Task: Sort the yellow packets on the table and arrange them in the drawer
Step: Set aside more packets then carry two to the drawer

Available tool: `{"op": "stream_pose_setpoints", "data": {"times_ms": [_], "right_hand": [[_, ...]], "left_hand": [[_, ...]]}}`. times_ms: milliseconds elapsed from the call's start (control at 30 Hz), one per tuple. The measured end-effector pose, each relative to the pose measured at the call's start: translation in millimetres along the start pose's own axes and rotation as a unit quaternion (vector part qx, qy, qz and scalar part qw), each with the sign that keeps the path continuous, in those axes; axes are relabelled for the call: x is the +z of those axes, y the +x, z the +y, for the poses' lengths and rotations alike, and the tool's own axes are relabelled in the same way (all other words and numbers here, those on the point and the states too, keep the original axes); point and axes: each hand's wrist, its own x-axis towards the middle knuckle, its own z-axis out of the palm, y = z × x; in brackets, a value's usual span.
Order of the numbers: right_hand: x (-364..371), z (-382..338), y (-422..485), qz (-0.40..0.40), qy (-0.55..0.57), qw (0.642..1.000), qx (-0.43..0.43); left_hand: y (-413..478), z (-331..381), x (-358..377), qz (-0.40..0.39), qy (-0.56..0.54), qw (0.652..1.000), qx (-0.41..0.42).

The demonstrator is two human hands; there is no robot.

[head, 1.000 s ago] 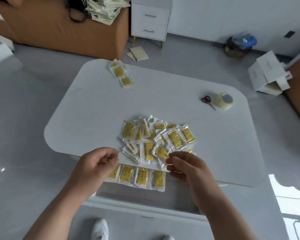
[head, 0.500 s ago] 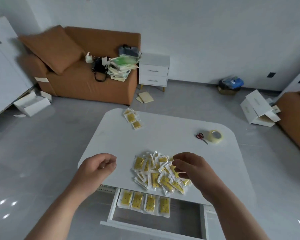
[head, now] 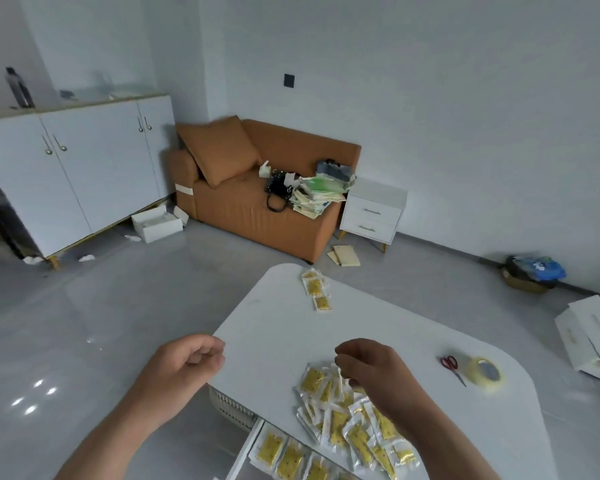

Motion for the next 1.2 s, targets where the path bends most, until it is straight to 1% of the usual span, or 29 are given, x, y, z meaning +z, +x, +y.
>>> {"op": "stream_pose_setpoints", "data": {"times_ms": [167, 267, 367, 533, 667, 800, 967, 1100, 1200], "right_hand": [[58.6, -37.6, 19.7, -0.004, -0.016, 1.000, -0.007], [97.8, -61.6, 32.6, 0.014, -0.004, 1.000, -0.001], [134.6, -82.6, 42.9, 0.040, 0.006, 0.999, 0.000], [178.4, -109.6, 66.1, 0.052, 0.000, 0.999, 0.002], [192.8, -123.3, 94.5, 0.062, -0.001, 0.998, 0.009], [201.0, -127.2, 139.9, 0.076, 0.002, 0.997, 0.024], [208.7, -136.4, 221.9, 0.077, 0.008, 0.996, 0.045], [212.4, -153.2, 297.2, 0.084, 0.030, 0.995, 0.051], [211.4, -171.2, 342.5, 0.082, 0.023, 0.995, 0.049]], "left_hand": [[16.2, -19.2, -73.0, 0.003, 0.034, 0.999, 0.021], [35.7, -30.9, -124.1, 0.004, 0.014, 1.000, 0.019], [54.6, -36.8, -167.1, -0.017, 0.006, 1.000, 0.009], [93.9, -43.2, -219.1, -0.037, 0.027, 0.999, 0.015], [137.4, -49.0, -236.8, -0.055, 0.027, 0.998, 0.015], [194.0, -50.8, -239.6, -0.080, 0.030, 0.996, 0.020], [287.6, -50.0, -237.8, -0.120, 0.038, 0.992, 0.021], [366.8, -46.7, -237.8, -0.126, 0.050, 0.991, 0.019], [412.3, -44.3, -240.2, -0.134, 0.054, 0.989, 0.021]]}}
